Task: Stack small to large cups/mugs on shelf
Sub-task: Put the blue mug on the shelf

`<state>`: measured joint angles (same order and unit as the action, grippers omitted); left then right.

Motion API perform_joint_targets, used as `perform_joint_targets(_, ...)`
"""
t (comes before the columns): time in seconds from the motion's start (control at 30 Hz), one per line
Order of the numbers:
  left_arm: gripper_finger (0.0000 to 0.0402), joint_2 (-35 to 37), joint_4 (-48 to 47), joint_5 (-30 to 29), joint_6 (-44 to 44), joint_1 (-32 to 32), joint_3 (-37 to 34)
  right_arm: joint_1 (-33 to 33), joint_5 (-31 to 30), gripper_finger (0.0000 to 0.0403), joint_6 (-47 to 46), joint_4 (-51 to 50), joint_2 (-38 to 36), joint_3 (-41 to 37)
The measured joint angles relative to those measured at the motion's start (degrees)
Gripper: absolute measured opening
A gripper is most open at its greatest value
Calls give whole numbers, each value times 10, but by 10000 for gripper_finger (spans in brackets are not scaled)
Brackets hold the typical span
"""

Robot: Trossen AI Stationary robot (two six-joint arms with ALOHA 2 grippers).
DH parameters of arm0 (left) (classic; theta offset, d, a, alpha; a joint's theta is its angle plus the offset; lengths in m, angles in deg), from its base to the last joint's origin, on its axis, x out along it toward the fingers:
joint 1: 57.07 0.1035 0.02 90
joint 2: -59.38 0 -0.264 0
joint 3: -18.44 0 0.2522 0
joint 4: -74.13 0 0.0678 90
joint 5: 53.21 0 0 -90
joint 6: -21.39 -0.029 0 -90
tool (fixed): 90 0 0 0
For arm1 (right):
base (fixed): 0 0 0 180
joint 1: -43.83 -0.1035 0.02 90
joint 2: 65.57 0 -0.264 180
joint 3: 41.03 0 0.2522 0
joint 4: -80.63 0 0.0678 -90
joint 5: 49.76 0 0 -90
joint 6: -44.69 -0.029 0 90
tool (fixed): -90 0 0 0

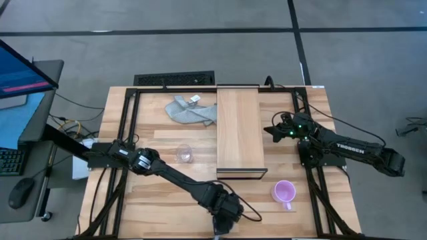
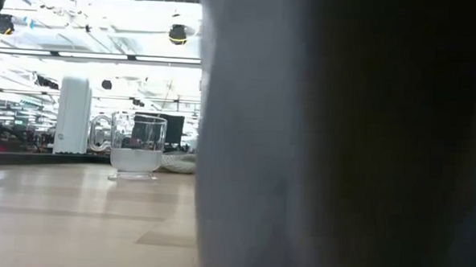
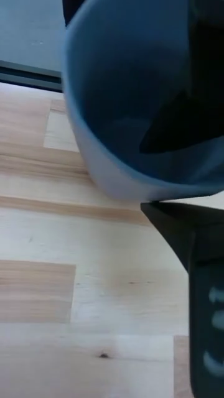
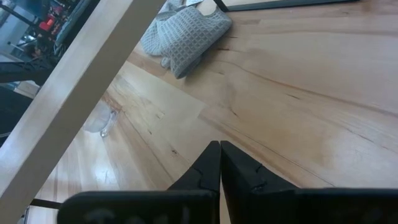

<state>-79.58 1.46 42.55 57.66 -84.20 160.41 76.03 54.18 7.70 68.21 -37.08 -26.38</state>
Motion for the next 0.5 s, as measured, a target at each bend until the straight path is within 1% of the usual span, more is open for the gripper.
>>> perform_joint_targets(0.13,161,0,8,0,-14,0,0,0,0,33,0,0,0,0)
perform_joint_targets(0.23,173,0,8,0,-18,0,0,0,0,33,0,0,0,0)
perform_joint_targets(0.4,177,0,-2,-7,-27,0,4,0,0,33,0,0,0,0)
perform_joint_targets(0.5,178,1,-21,-25,-36,0,20,0,0,33,0,0,0,0)
